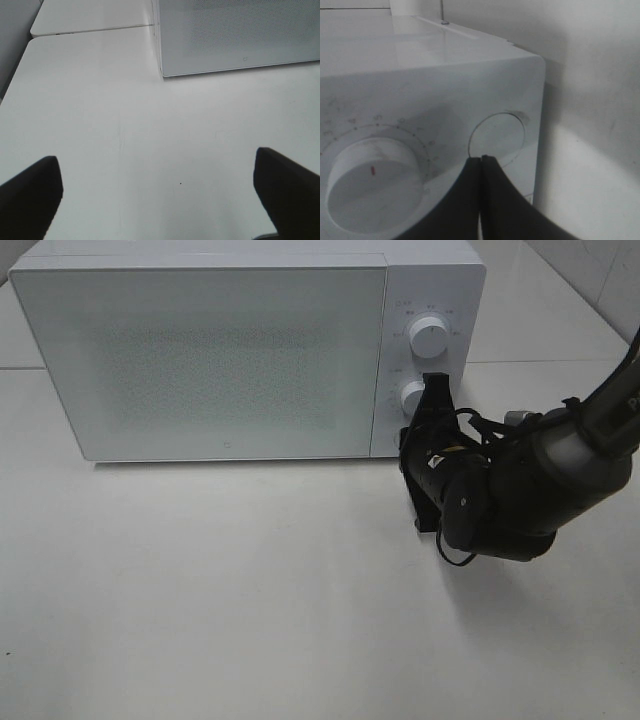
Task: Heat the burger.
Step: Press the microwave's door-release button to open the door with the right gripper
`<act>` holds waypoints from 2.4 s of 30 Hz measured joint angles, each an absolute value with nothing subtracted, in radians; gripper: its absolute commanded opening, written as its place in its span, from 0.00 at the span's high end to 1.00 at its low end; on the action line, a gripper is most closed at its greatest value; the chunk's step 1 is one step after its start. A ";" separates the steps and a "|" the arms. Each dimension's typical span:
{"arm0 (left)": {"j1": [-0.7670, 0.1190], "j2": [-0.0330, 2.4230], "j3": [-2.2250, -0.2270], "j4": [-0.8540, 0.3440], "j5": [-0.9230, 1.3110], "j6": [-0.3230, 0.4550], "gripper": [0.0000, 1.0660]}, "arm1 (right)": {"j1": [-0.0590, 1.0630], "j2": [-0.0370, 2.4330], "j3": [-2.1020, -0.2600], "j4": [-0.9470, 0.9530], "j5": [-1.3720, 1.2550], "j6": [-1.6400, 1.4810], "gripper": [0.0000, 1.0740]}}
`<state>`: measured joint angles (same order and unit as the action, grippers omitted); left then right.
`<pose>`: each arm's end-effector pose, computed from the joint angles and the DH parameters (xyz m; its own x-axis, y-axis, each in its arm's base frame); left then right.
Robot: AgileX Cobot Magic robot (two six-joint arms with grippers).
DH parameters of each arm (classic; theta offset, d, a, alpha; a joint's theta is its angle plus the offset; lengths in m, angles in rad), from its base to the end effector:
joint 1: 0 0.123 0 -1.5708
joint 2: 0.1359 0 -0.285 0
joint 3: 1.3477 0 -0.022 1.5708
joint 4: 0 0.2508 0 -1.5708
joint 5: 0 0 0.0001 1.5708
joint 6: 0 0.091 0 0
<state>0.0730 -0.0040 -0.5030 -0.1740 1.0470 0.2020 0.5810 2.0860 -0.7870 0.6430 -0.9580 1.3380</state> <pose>-0.0049 -0.0140 0.2802 -0.4204 0.0823 -0.9036 0.1114 0.9930 0.0386 0.3217 0.1579 0.0944 -0.0421 0.9991 -0.0090 0.3079 0.0216 0.9512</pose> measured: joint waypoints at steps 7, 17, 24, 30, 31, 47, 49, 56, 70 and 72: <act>0.073 -0.004 -0.503 -0.174 1.047 0.202 0.08 | 0.553 2.091 -0.812 0.644 -0.916 1.300 1.00; 0.073 -0.004 -0.503 -0.174 1.047 0.202 0.08 | 0.552 2.139 -0.824 0.639 -0.950 1.305 1.00; 0.073 -0.004 -0.503 -0.174 1.047 0.202 0.08 | 0.552 2.147 -0.839 0.644 -0.963 1.302 1.00; 0.073 -0.004 -0.503 -0.174 1.047 0.202 0.08 | 0.552 2.158 -0.851 0.659 -0.948 1.293 1.00; 0.073 -0.004 -0.503 -0.174 1.047 0.202 0.08 | 0.552 2.159 -0.857 0.665 -0.942 1.282 1.00; 0.073 -0.004 -0.503 -0.174 1.047 0.202 0.08 | 0.558 2.171 -0.898 0.732 -0.941 1.256 1.00; 0.073 -0.004 -0.503 -0.174 1.047 0.202 0.08 | 0.558 2.180 -0.913 0.741 -0.936 1.251 1.00; 0.073 -0.004 -0.503 -0.174 1.047 0.202 0.08 | 0.559 2.197 -0.949 0.779 -0.914 1.243 1.00; 0.073 -0.004 -0.503 -0.174 1.047 0.202 0.08 | 0.563 2.198 -0.957 0.792 -0.897 1.217 1.00; 0.073 -0.004 -0.503 -0.174 1.047 0.202 0.08 | 0.566 2.195 -0.953 0.791 -0.889 1.230 1.00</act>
<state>0.0730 -0.0040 -0.5030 -0.1740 1.0470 0.2020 0.5660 2.1950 -0.9530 0.7910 -0.8890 1.2300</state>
